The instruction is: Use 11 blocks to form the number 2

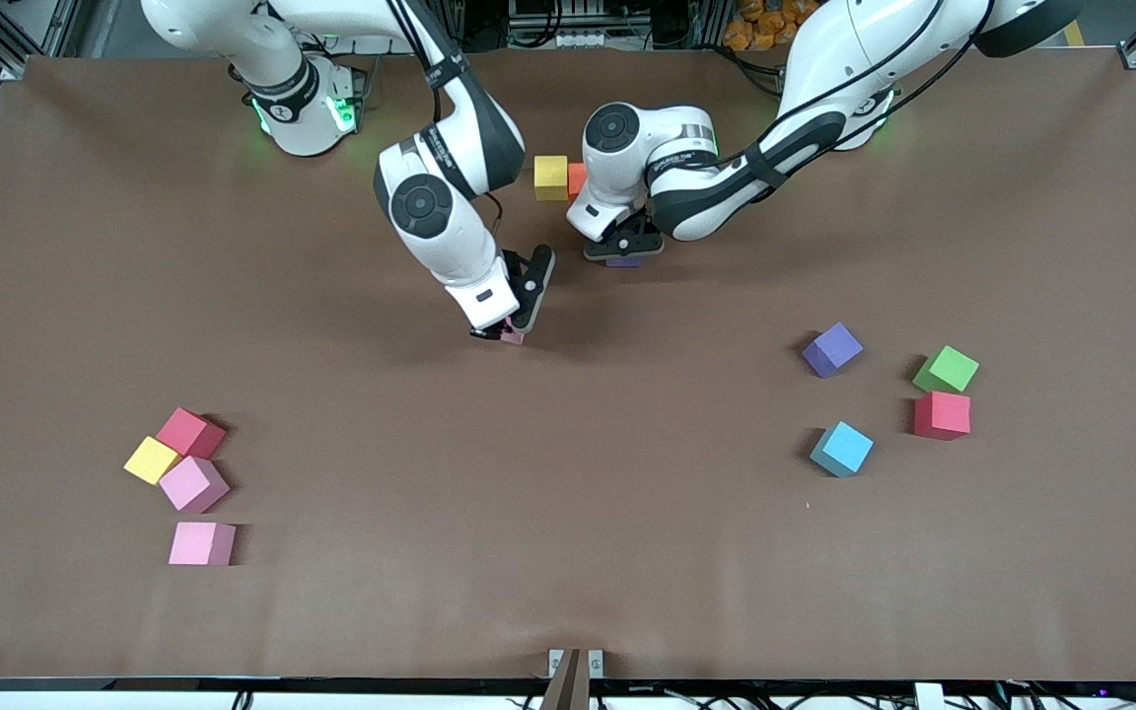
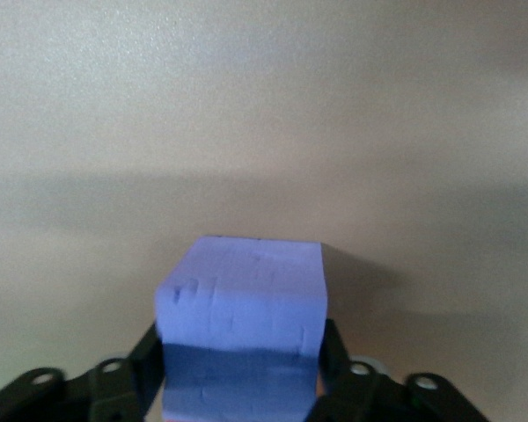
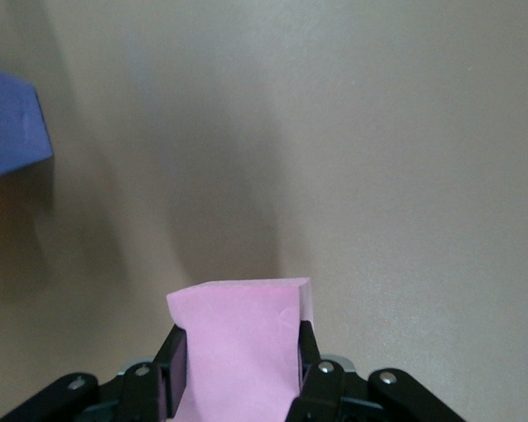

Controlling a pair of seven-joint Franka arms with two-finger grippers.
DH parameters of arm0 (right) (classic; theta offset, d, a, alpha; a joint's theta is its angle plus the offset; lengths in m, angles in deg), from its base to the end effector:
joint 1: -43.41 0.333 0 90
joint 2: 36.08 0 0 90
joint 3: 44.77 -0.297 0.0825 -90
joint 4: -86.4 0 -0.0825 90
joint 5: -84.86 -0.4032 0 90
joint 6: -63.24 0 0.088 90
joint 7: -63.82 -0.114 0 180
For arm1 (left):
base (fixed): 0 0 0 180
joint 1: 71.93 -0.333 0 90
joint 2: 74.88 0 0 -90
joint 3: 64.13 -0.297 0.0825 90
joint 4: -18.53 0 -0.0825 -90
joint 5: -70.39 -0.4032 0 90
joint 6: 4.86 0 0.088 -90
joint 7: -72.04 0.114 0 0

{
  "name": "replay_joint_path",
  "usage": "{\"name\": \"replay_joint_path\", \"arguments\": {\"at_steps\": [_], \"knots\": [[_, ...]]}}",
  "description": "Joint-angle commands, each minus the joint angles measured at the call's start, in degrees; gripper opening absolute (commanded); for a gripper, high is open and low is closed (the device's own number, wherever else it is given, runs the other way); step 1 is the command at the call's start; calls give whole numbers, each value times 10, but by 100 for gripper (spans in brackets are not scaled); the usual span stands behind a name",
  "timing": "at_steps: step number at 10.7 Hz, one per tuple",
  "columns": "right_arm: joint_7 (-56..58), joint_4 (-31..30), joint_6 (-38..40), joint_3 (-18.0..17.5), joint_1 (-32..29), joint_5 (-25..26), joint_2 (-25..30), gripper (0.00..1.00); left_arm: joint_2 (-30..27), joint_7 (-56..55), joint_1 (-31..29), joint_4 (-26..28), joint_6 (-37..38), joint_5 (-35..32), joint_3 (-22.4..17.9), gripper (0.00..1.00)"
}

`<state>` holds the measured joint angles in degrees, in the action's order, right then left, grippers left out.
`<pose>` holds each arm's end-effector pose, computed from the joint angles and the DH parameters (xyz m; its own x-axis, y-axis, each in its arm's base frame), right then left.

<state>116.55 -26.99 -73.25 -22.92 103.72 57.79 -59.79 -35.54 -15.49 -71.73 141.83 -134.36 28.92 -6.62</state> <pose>0.4796 0.3941 0.2354 0.2877 0.9458 0.1509 0.9561 -0.2746 -0.1018 0.2786 -0.4695 0.1646 0.9937 0.0496 -0.1007 0.0396 -0.9943 -0.0988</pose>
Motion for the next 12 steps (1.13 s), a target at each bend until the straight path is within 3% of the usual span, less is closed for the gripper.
{"name": "replay_joint_path", "arguments": {"at_steps": [1, 4, 6, 10, 12], "knots": [[34, -32, -11, -5, 1, -19, 28, 6, -20, -30, 4, 8, -3, -11, 1, 100], [43, -32, -9, -25, 1, -45, 29, 6, -58, -68, -5, 10, 5, -10, 6, 100], [68, -32, -4, -37, 6, -60, 31, 6, -90, -60, -43, 8, 42, -2, 24, 100], [134, -38, -2, -66, 9, -80, 32, 6, -91, -31, -253, -2, 56, -2, 150, 100], [149, -42, -13, -89, 10, -111, 28, 5, -88, -26, -312, -27, 95, 1, 168, 100]]}}
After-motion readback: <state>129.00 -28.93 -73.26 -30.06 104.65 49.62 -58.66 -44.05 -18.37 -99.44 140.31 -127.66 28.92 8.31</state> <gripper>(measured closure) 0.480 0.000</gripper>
